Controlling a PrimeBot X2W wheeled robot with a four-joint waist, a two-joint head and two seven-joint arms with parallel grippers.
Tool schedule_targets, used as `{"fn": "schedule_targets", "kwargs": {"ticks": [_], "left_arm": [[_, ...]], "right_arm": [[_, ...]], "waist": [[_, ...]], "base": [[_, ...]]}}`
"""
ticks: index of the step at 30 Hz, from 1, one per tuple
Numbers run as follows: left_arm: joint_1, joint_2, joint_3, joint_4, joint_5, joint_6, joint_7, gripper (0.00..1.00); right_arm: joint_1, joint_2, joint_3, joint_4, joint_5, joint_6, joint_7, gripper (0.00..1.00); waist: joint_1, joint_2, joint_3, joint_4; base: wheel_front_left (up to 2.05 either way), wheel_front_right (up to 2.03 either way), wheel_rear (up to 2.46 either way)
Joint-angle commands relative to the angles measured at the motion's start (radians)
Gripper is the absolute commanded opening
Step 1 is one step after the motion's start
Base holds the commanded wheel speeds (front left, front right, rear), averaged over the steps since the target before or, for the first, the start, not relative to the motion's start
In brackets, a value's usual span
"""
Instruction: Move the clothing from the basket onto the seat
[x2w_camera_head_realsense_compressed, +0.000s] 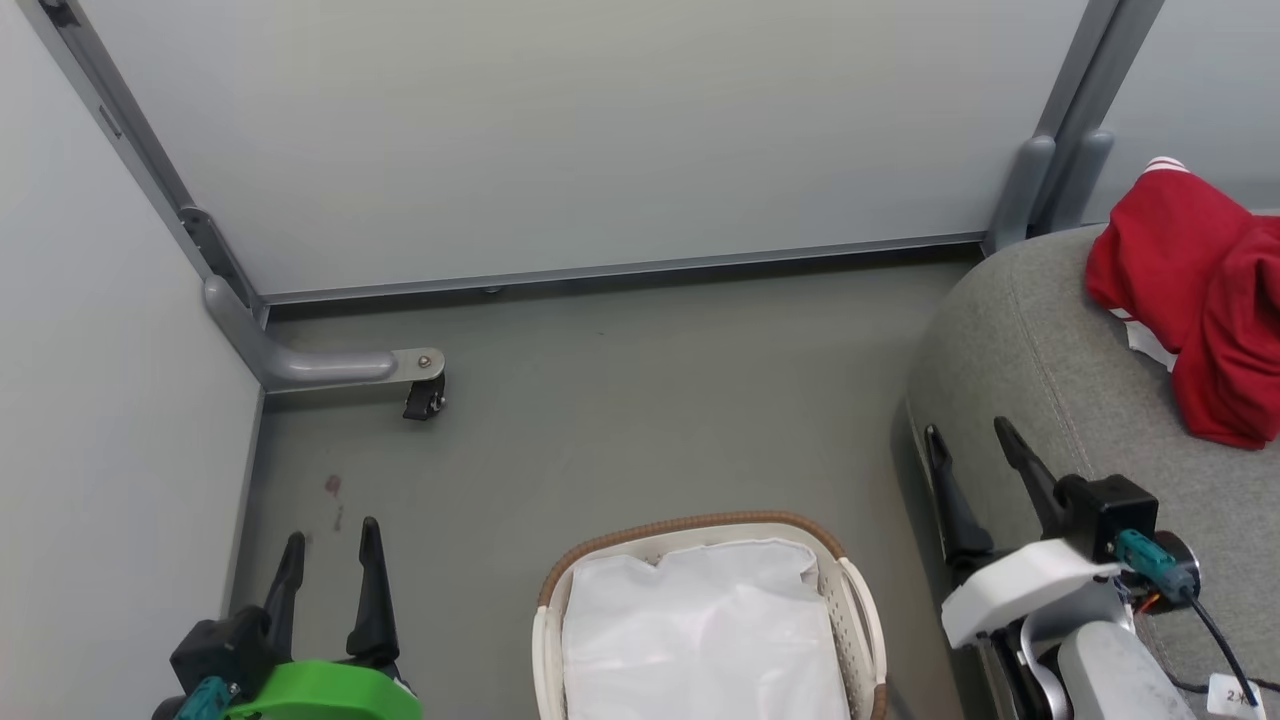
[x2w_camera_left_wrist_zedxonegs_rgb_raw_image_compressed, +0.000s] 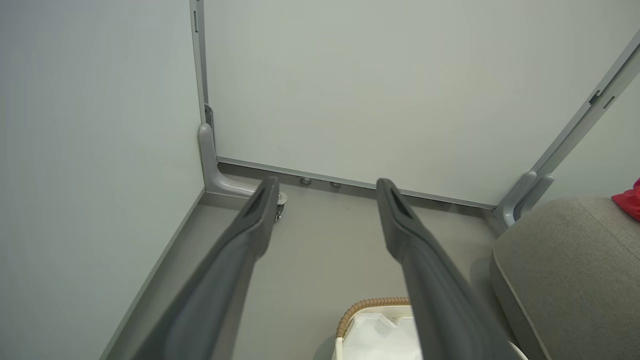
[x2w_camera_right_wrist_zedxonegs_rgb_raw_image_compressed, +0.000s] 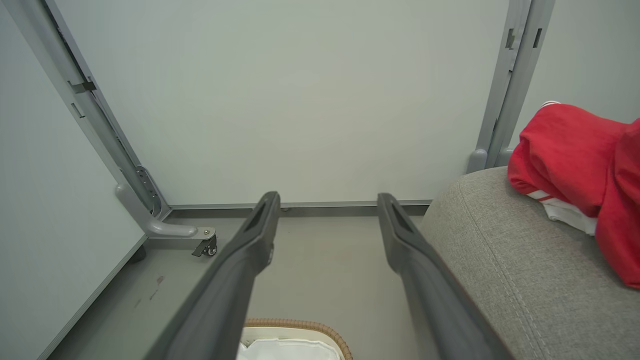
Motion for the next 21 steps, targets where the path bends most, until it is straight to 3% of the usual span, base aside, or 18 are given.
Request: {"fn": "schedule_targets", "kwargs": {"ticks": [1,21], "left_arm": [[0.020,-0.002,0.004,-0.004,0.006,-0.007,-0.001,1.00],[0.034,-0.010,-0.013,0.011,-0.003,-0.015,-0.001,1.00]], "right_arm": [[0.029,-0.004,0.003,-0.006,0.014,-0.001,0.000,1.00],[0.089,-0.004,0.022,-0.011,-0.001,-0.001,0.000,1.00]], "waist": [[0.0001,0.0000,-0.012,0.006],[0.0001,0.0000,-0.030,0.000]], "base": [[0.00,0.00,0.00],[0.00,0.00,0.00]]}}
